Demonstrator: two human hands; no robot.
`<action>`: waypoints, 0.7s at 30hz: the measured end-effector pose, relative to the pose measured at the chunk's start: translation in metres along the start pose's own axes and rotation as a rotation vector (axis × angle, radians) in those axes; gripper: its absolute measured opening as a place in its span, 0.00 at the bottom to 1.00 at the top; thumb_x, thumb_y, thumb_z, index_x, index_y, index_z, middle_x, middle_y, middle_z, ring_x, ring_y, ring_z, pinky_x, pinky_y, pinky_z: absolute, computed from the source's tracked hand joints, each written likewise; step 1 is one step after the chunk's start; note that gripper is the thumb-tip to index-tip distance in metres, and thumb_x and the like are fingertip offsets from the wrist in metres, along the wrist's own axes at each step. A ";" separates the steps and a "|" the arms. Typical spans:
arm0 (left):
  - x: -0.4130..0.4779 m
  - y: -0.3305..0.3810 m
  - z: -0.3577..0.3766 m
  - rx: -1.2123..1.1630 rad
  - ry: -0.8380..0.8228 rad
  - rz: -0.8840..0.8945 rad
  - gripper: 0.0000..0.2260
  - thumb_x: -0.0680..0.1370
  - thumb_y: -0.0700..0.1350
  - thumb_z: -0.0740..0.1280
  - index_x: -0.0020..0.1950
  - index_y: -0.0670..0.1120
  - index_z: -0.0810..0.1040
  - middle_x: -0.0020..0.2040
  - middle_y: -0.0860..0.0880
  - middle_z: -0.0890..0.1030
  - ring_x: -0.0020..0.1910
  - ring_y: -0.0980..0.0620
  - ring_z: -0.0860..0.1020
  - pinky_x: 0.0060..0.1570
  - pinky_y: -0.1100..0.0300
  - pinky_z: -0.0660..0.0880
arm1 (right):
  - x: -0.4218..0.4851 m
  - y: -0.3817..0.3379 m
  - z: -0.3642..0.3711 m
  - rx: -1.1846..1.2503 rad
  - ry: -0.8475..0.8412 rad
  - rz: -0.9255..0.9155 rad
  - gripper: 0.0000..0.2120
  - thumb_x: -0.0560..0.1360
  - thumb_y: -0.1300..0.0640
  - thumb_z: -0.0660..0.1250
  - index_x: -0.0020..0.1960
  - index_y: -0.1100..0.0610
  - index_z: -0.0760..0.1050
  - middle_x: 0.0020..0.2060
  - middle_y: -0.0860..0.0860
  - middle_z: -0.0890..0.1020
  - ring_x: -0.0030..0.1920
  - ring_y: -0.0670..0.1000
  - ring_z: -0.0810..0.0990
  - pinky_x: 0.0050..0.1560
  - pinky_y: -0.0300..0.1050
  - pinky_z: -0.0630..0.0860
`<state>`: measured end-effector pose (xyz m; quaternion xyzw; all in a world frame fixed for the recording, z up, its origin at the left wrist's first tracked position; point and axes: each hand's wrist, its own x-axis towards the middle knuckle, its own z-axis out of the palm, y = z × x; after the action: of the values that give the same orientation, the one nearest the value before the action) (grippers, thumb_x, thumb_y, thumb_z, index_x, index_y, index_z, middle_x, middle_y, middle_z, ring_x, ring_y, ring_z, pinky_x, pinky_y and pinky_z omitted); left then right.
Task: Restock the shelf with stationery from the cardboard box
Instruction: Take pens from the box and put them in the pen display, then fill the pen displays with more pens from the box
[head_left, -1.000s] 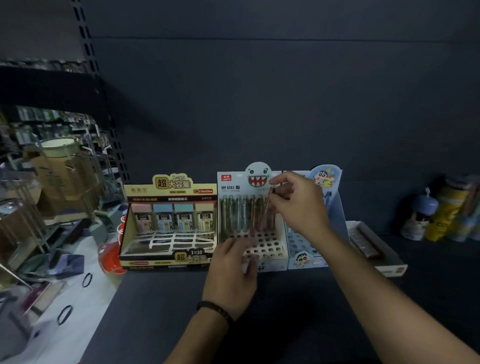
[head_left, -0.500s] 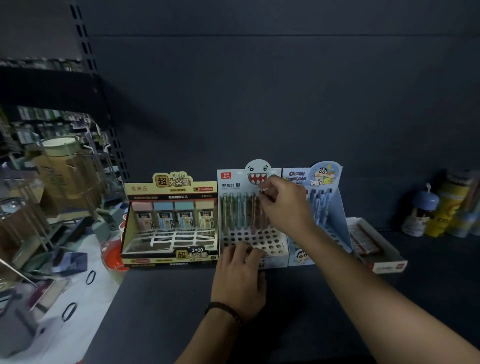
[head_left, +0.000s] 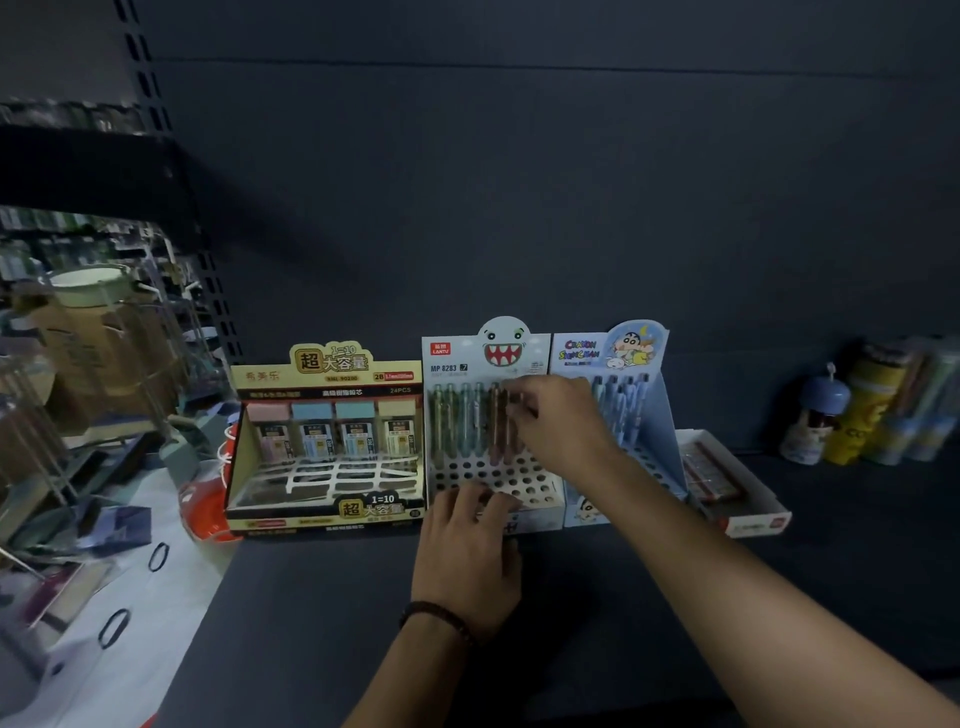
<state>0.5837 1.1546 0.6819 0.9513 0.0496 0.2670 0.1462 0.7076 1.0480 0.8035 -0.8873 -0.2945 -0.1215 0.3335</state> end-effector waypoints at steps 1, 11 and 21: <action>0.000 0.001 0.000 -0.007 0.000 -0.005 0.18 0.72 0.48 0.67 0.62 0.53 0.79 0.61 0.50 0.75 0.57 0.45 0.73 0.59 0.48 0.76 | -0.004 -0.003 -0.006 -0.012 -0.015 -0.009 0.20 0.82 0.60 0.68 0.73 0.49 0.78 0.43 0.50 0.86 0.42 0.48 0.84 0.53 0.50 0.84; -0.033 0.099 -0.021 -0.171 -0.221 0.420 0.06 0.80 0.53 0.63 0.55 0.56 0.78 0.54 0.53 0.77 0.52 0.45 0.77 0.51 0.48 0.77 | -0.203 0.059 -0.087 -0.110 0.289 0.270 0.06 0.78 0.52 0.75 0.55 0.48 0.84 0.43 0.44 0.87 0.45 0.44 0.85 0.48 0.39 0.78; -0.191 0.339 0.063 -0.178 -0.784 1.062 0.10 0.83 0.57 0.60 0.59 0.55 0.76 0.56 0.52 0.79 0.56 0.45 0.80 0.49 0.51 0.78 | -0.577 0.143 -0.163 -0.297 0.125 1.141 0.14 0.80 0.42 0.67 0.60 0.48 0.81 0.51 0.50 0.84 0.54 0.53 0.82 0.56 0.49 0.78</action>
<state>0.4592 0.7829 0.6398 0.8575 -0.5047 -0.0597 0.0800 0.3311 0.5986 0.6131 -0.9338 0.2693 -0.0151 0.2349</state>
